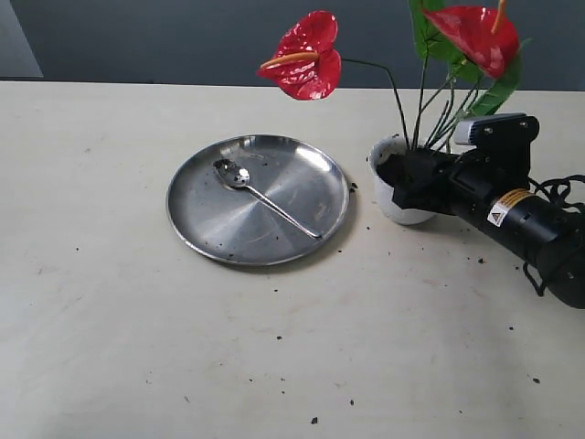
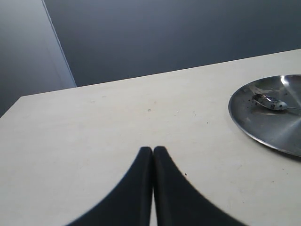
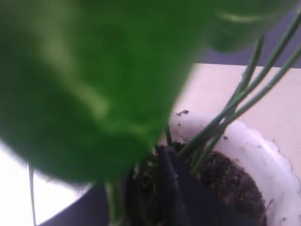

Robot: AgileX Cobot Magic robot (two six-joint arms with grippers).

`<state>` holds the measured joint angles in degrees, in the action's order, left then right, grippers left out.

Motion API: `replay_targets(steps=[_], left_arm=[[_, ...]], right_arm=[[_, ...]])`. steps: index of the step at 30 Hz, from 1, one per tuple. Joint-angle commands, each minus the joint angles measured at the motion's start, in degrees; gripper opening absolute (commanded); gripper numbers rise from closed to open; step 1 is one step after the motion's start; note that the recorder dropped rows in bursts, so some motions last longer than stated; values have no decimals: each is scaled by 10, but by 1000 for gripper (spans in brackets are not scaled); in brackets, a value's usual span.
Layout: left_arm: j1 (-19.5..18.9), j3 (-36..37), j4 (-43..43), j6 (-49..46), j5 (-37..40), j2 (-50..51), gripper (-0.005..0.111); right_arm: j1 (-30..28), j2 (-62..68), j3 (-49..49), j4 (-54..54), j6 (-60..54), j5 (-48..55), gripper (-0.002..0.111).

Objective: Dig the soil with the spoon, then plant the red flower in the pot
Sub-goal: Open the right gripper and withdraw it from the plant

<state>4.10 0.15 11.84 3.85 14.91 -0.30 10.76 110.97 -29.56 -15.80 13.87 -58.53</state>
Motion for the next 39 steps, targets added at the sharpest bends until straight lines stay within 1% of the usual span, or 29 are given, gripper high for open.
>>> replay_targets(steps=[1, 7, 12, 16, 22, 29, 34, 36, 38, 39], left_arm=[[1, -2, -2, 0, -4, 3, 1], [1, -2, -2, 0, -4, 3, 1], [1, -2, -2, 0, -4, 3, 1], [1, -2, -2, 0, -4, 3, 1], [1, -2, -2, 0, -4, 3, 1], [1, -2, -2, 0, -4, 3, 1], [1, -2, -2, 0, -4, 3, 1], [1, -2, -2, 0, -4, 3, 1], [1, -2, -2, 0, -4, 3, 1], [1, -2, -2, 0, -4, 3, 1]], right_arm=[[-4, 26, 15, 24, 1, 162, 27], [-4, -9, 15, 24, 2, 179, 27], [-4, -39, 15, 19, 2, 161, 27], [-4, -80, 15, -7, 7, 166, 27], [-4, -125, 15, -7, 13, 171, 27], [-4, -141, 15, -7, 14, 188, 27], [-4, -187, 16, -2, 14, 207, 27], [-4, -228, 18, 11, 14, 232, 19], [-4, -280, 18, 24, 16, 293, 0], [-4, -303, 18, 24, 25, 332, 0]])
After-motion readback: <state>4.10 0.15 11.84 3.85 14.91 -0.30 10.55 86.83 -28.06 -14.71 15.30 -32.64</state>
